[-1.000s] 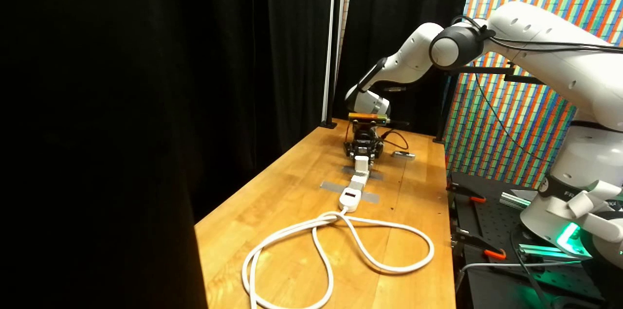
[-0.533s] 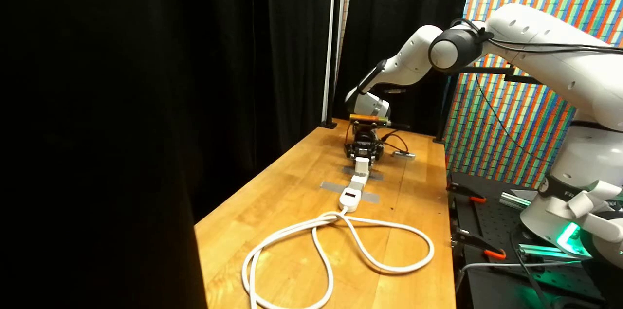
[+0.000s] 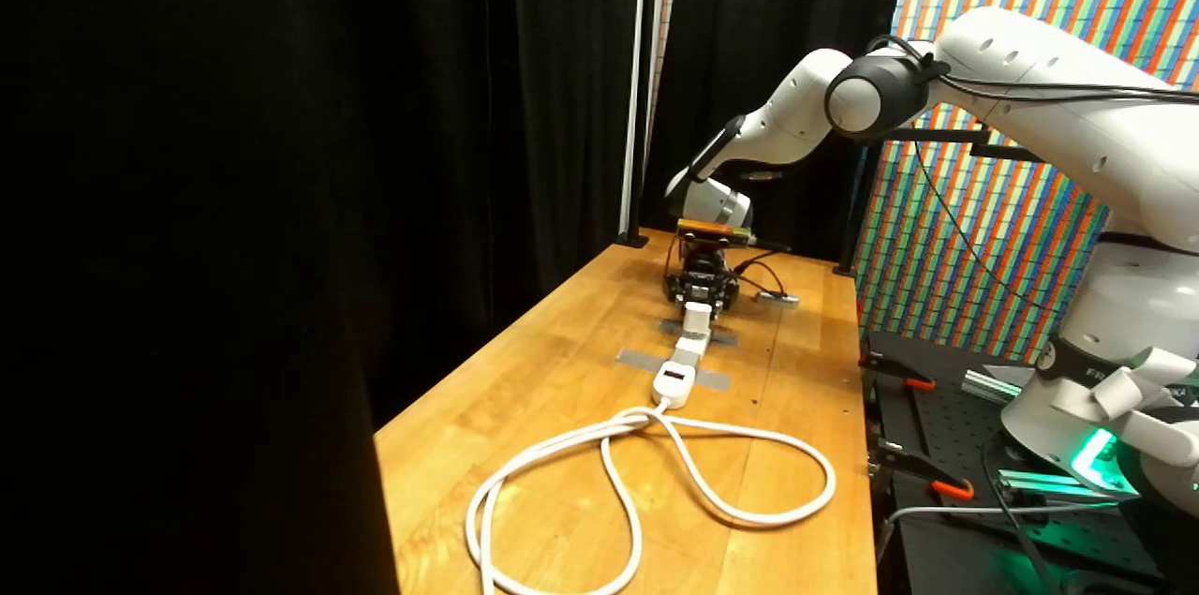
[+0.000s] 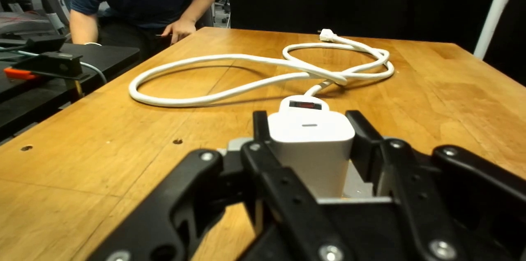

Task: Plug the charger head into the extension cord

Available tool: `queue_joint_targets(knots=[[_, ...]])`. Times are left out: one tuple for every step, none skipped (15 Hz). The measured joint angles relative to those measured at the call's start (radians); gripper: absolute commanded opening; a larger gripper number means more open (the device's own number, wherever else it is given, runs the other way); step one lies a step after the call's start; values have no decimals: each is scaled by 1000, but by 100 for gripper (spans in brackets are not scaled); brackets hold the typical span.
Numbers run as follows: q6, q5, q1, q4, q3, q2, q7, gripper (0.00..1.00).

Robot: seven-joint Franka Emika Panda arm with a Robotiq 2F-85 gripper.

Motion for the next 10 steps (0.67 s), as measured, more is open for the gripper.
queue_joint_targets(knots=[[0, 0, -1, -1, 0, 0, -4, 23], [0, 0, -2, -1, -1, 0, -7, 23], [0, 0, -4, -2, -1, -1, -9, 23], [0, 0, -5, -4, -1, -1, -10, 23], [0, 0, -7, -5, -1, -1, -11, 23], [0, 0, -9, -6, -1, -1, -12, 23], [1, 1, -11, -8, -2, -1, -12, 23], [6, 5, -12, -10, -2, -1, -12, 23], [6, 9, -13, -14, -2, -1, -12, 23], [6, 13, -14, -17, -3, -1, -12, 23]])
